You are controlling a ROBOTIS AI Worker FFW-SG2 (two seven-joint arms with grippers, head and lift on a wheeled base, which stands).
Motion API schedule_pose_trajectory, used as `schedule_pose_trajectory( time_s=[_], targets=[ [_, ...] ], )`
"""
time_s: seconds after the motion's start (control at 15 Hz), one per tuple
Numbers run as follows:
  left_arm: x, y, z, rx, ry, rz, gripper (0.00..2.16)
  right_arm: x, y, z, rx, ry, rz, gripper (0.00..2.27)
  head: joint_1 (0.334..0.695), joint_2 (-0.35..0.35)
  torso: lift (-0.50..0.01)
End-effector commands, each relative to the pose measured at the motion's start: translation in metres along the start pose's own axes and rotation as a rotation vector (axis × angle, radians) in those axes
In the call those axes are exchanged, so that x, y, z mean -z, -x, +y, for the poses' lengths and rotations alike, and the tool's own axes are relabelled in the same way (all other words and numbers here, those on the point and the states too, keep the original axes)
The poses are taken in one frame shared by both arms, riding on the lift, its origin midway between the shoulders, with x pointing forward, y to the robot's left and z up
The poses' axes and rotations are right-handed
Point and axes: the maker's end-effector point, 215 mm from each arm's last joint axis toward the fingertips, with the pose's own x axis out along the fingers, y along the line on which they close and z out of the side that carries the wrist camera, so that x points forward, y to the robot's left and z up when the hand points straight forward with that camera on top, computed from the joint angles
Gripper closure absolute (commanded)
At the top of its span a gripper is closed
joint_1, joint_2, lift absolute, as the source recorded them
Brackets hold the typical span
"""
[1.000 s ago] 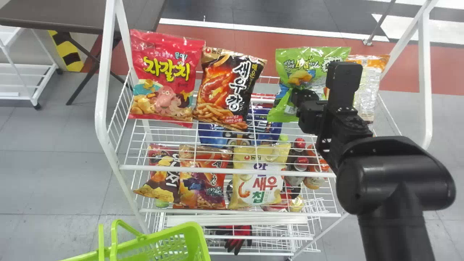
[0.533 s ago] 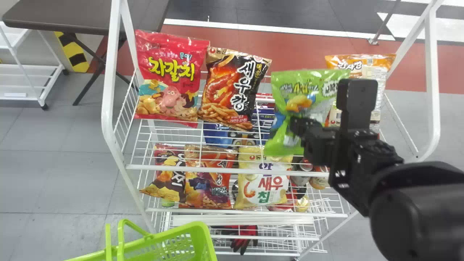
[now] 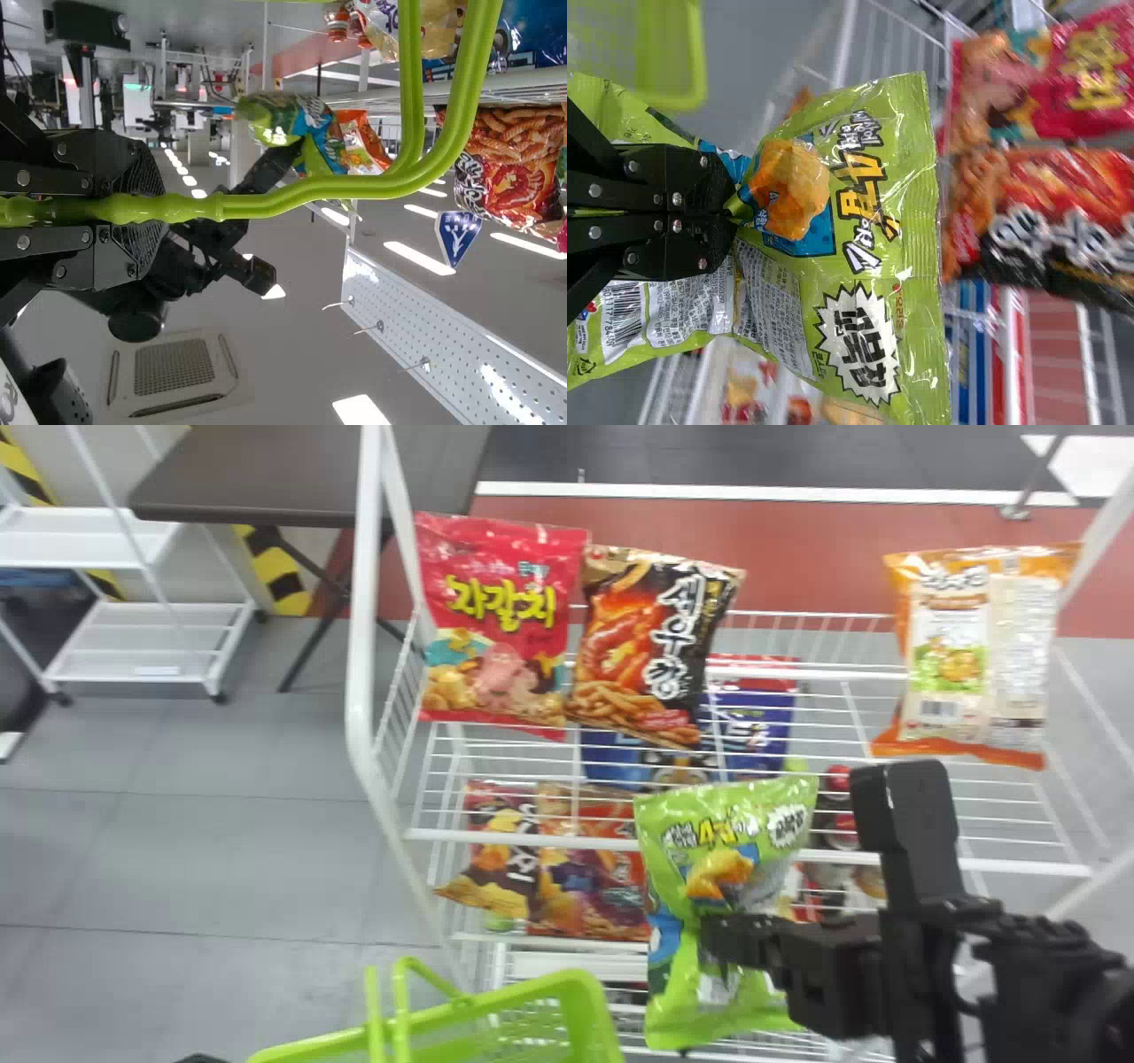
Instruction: Hold basket handle with left hand then pick Gkobukchip with right hand and place into basket
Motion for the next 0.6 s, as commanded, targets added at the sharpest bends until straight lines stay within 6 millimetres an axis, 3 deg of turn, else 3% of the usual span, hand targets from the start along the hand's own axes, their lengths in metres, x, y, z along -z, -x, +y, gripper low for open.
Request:
schedule_pose_trajectory(
  time_s=[0.0,0.33,0.53],
  targets=[
    [0.0,0.0,0.001,0.0,0.002,0.0,2.15,0.014,-0.005,0.041,-0.103,0.023,0.04,2.24,0.695,0.114,0.0],
    [0.0,0.0,0.0,0.005,0.004,-0.002,2.16,0.058,-0.03,0.107,-0.233,0.083,0.161,2.24,0.695,0.324,0.0],
    [-0.001,-0.002,-0.004,0.02,0.002,-0.003,2.16,0.084,-0.051,0.141,-0.325,0.095,0.226,2.23,0.695,0.35,0.0]
  ],
)
